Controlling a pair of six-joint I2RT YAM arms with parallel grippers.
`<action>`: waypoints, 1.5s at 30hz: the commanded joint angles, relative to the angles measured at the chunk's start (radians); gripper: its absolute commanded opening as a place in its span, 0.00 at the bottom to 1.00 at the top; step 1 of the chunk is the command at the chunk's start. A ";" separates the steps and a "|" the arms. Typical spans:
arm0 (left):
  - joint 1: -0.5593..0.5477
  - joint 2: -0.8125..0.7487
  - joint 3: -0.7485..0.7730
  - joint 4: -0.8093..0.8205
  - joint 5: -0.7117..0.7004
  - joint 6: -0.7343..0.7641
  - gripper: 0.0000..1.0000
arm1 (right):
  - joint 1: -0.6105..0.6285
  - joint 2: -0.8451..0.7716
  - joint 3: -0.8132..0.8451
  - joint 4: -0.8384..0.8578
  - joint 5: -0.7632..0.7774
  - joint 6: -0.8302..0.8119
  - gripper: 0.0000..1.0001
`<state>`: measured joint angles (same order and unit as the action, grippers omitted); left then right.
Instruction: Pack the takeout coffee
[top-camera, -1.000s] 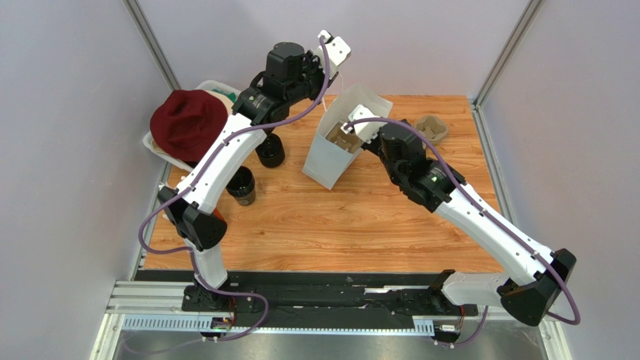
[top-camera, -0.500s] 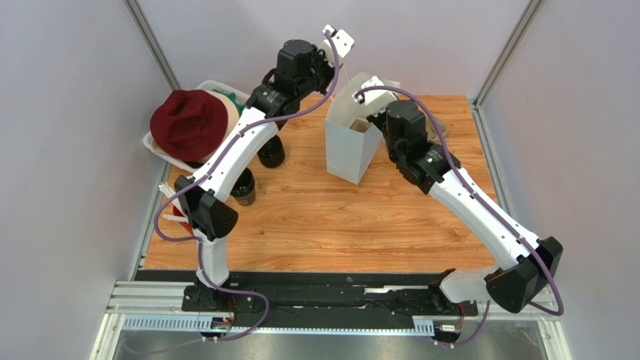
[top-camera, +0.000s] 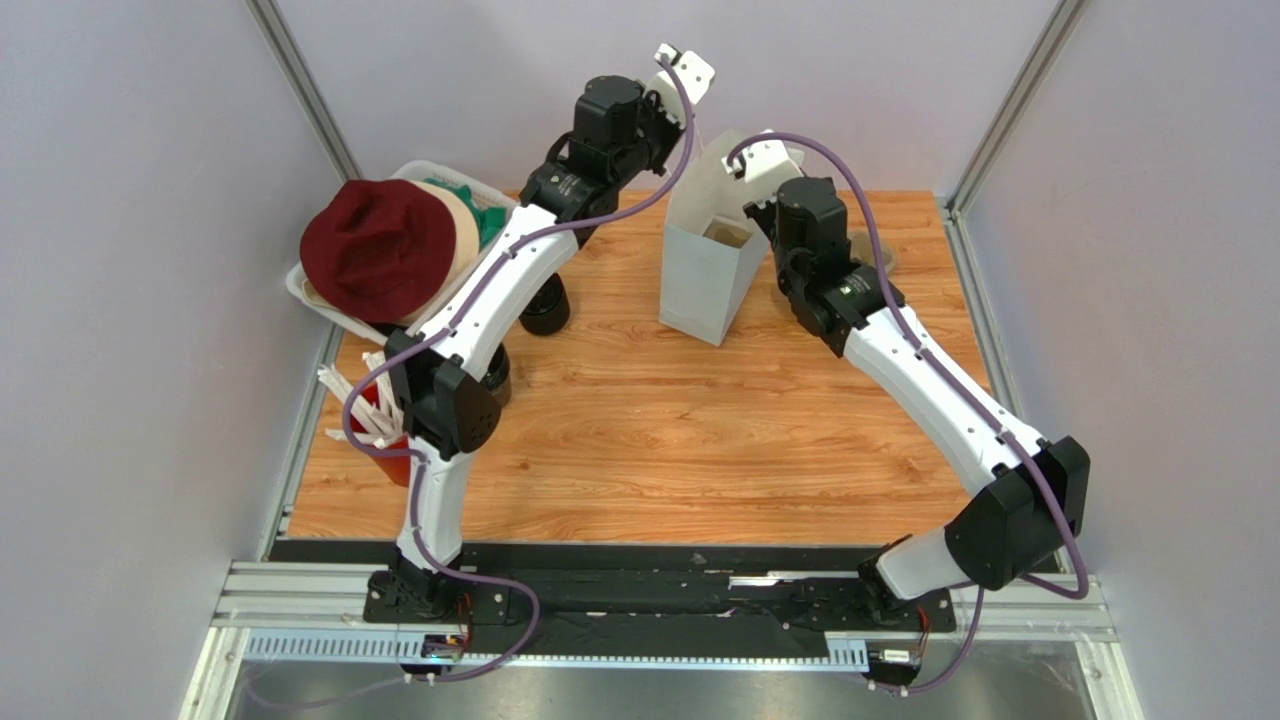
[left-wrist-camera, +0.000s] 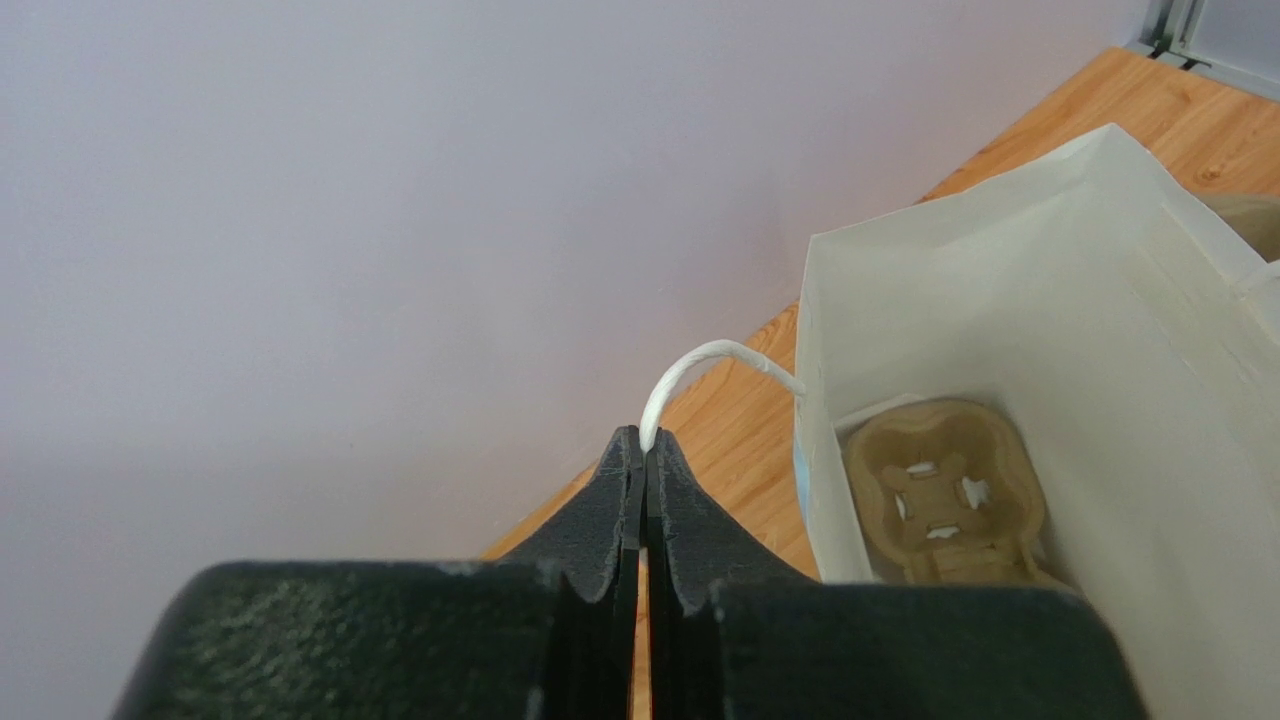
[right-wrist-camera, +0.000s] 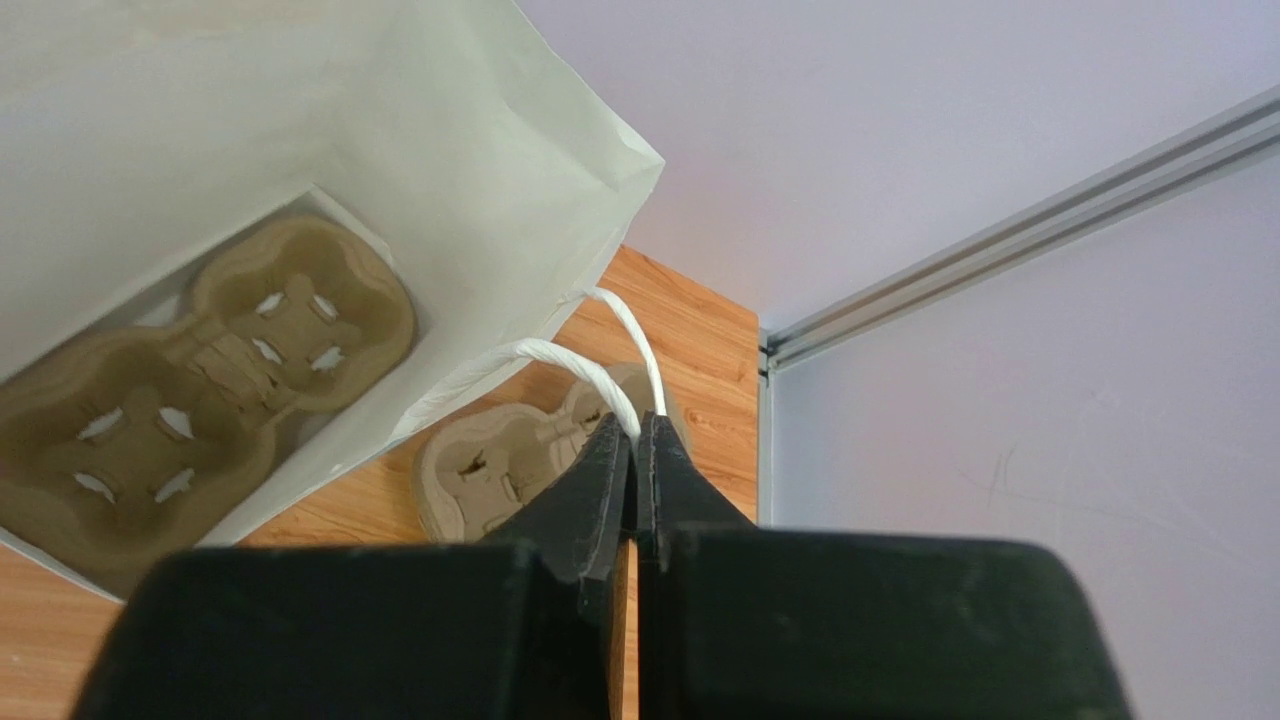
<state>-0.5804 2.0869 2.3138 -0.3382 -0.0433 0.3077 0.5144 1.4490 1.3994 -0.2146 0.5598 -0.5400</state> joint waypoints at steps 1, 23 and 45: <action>0.008 0.013 0.059 0.087 -0.013 -0.021 0.00 | -0.002 0.025 0.065 0.098 -0.041 0.044 0.00; 0.028 0.036 0.041 0.108 -0.041 -0.025 0.14 | -0.002 0.067 0.089 0.058 -0.115 0.097 0.16; 0.066 -0.528 -0.284 -0.226 -0.017 0.129 0.93 | -0.001 -0.260 0.282 -0.549 -0.590 0.089 0.95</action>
<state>-0.5266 1.8294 2.1521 -0.4477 -0.0860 0.3481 0.5137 1.3170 1.6749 -0.5510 0.1951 -0.4259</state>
